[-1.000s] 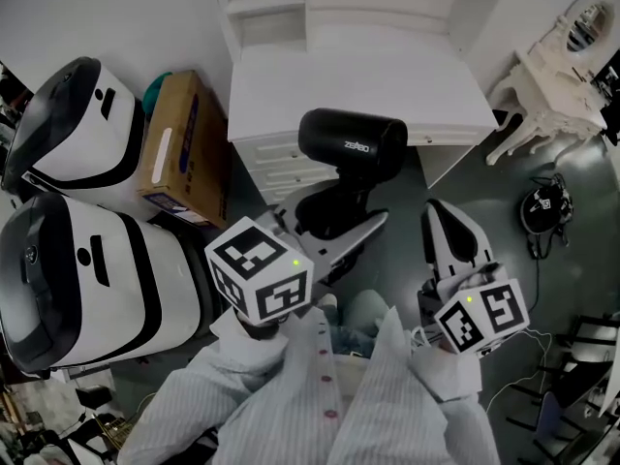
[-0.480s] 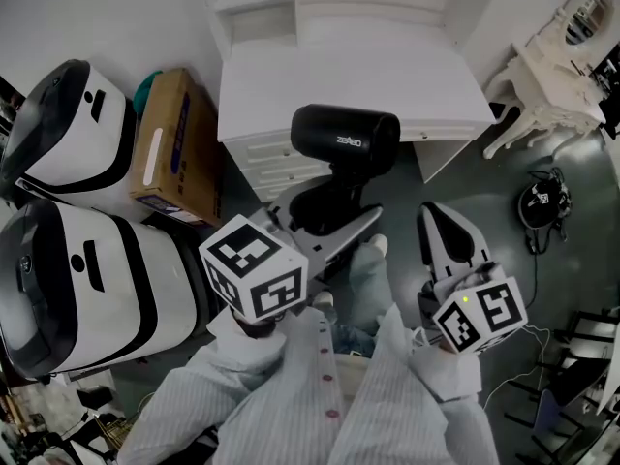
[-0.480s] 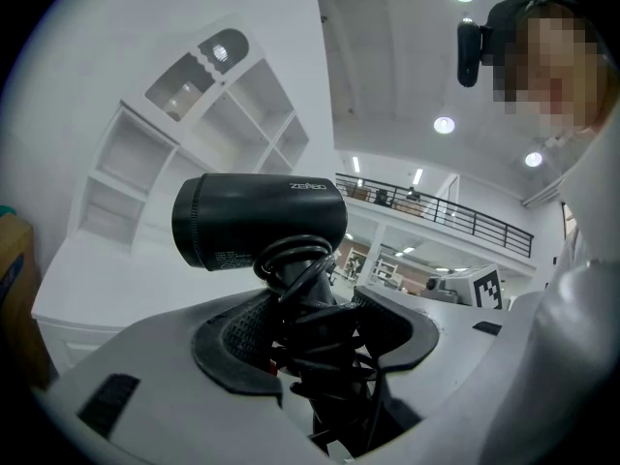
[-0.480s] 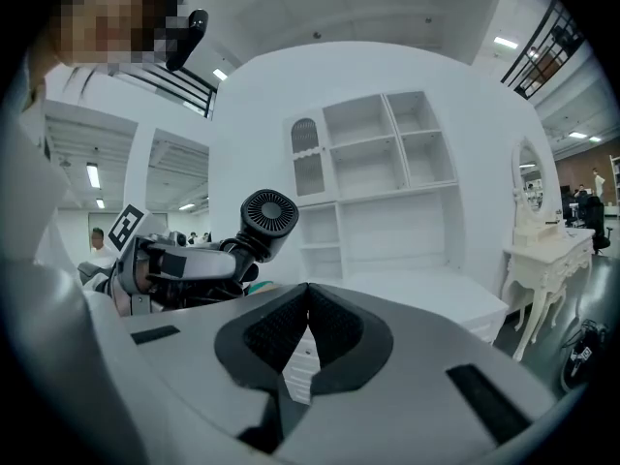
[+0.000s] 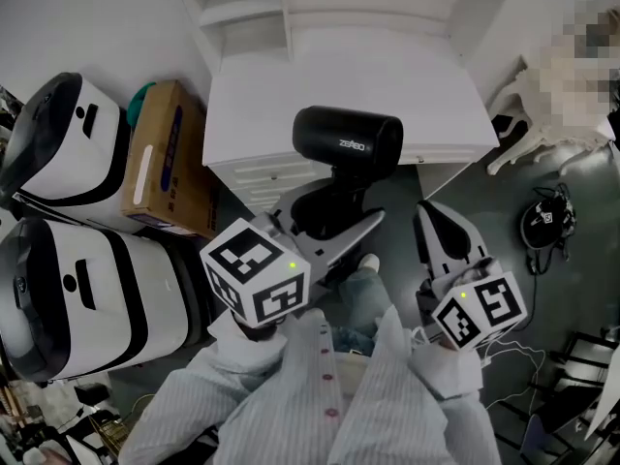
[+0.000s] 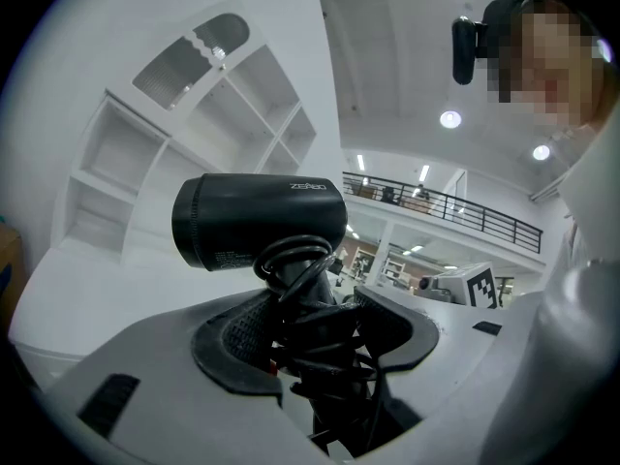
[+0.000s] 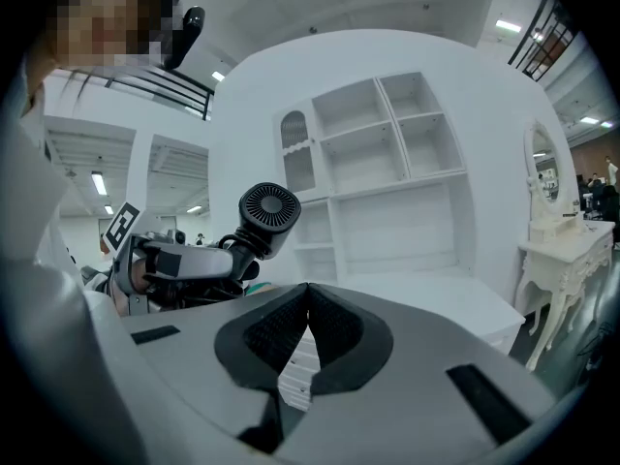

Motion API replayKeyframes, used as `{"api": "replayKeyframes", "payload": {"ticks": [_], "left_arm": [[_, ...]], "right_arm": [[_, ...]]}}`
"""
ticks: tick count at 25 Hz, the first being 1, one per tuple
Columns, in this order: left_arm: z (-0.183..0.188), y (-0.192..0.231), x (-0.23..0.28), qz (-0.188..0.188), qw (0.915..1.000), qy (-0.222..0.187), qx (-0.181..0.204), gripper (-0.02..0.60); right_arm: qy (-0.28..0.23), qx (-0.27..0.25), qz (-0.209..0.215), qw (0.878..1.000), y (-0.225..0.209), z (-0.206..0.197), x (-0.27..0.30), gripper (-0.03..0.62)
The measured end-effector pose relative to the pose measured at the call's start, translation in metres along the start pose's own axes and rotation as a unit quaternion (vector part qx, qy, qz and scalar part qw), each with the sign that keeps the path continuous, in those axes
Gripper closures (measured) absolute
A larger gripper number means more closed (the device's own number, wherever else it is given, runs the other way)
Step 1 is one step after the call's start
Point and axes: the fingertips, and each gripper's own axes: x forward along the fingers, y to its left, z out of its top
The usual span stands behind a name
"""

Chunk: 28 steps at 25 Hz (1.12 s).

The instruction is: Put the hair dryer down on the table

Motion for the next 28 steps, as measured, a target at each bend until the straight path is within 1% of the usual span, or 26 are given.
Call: {"api": "replayKeyframes", "payload": {"ticks": [5,11,16,23,28], "left_arm": [[0.025,0.023,0.056,0.014,0.9999,-0.007,0.000,0.334],[0.054,0.037,0.126,0.024,0.9996,-0.010,0.007,0.334],[0.069,0.047,0.177,0.029,0.9995,-0.011,0.011,0.334],[0.073,0.063,0.214,0.046,0.9988,-0.016,0.006,0.334],[0.079,0.084,0.222,0.065,0.9978,-0.013,0.003,0.334]], "right_arm": [[-0.002,0.000,0.013,1.000,-0.055,0.020,0.026,0.582],[-0.008,-0.001,0.019,1.000,-0.127,0.046,0.042,0.582],[-0.006,-0.004,0.021,1.000,-0.179,0.059,0.052,0.582],[0.001,-0.007,0.023,1.000,-0.228,0.060,0.060,0.582],[0.007,0.007,0.032,0.999,-0.244,0.058,0.080,0.582]]}}
